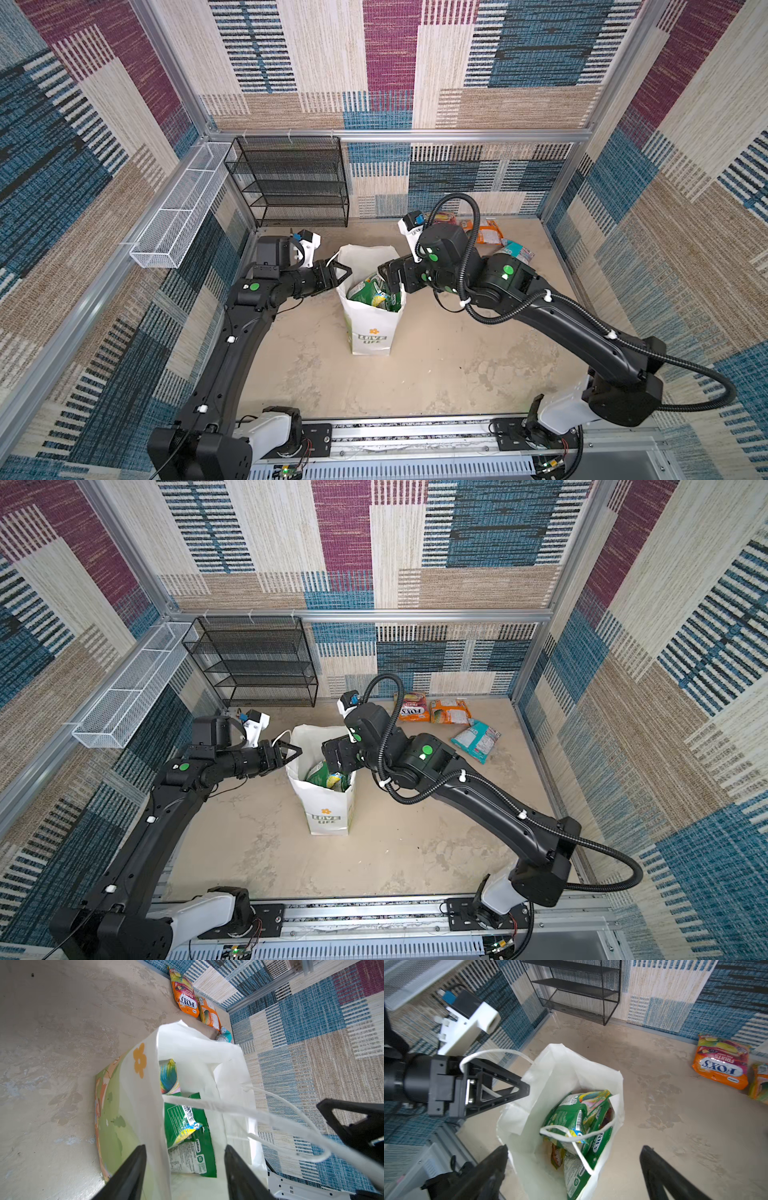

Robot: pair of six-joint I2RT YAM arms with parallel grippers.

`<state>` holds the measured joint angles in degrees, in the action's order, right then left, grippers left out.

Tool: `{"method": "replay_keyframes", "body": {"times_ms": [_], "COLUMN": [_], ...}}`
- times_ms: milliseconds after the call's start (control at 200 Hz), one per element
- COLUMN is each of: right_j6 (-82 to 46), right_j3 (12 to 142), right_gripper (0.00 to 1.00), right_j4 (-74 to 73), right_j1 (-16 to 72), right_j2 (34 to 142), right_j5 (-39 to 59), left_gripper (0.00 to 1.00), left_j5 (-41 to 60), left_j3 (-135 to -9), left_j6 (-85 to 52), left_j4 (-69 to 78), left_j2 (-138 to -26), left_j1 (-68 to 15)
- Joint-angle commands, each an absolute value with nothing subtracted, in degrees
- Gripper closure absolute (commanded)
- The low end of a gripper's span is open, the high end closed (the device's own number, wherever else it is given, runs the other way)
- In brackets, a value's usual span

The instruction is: Place the snacks into the paper bag

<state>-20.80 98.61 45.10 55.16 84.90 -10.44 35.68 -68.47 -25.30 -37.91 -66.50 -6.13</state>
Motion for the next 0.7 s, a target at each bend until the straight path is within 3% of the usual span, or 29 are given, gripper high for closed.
{"method": "replay_keyframes", "body": {"times_ms": [0, 195, 416, 696], "right_j6": [-22.98, -24.94, -26.19, -26.2], "right_j3": [96.44, 95.07, 92.77, 92.88], "right_gripper": [0.0, 0.0, 0.05, 0.16], "right_j4": [39.29, 38.24, 33.31, 32.7], "right_j1": [55.19, 55.28, 55.38, 55.37], "right_j2": [83.95, 85.25, 86.31, 89.1], "right_j5": [-6.5, -5.62, -4.12, -9.16], "left_gripper": [0.27, 0.19, 0.19, 0.18], "left_j5": [33.69, 31.17, 29.0, 27.88], "left_j3": [-69.0, -69.59, -69.67, -72.25], "left_j6": [-22.97, -21.75, -21.96, -22.06], "left_j4": [-37.94, -38.72, -39.82, -41.42], "left_j2": [-65.13, -63.76, -58.9, -59.03], "left_j1": [-6.15, -6.24, -6.28, -6.24]}}
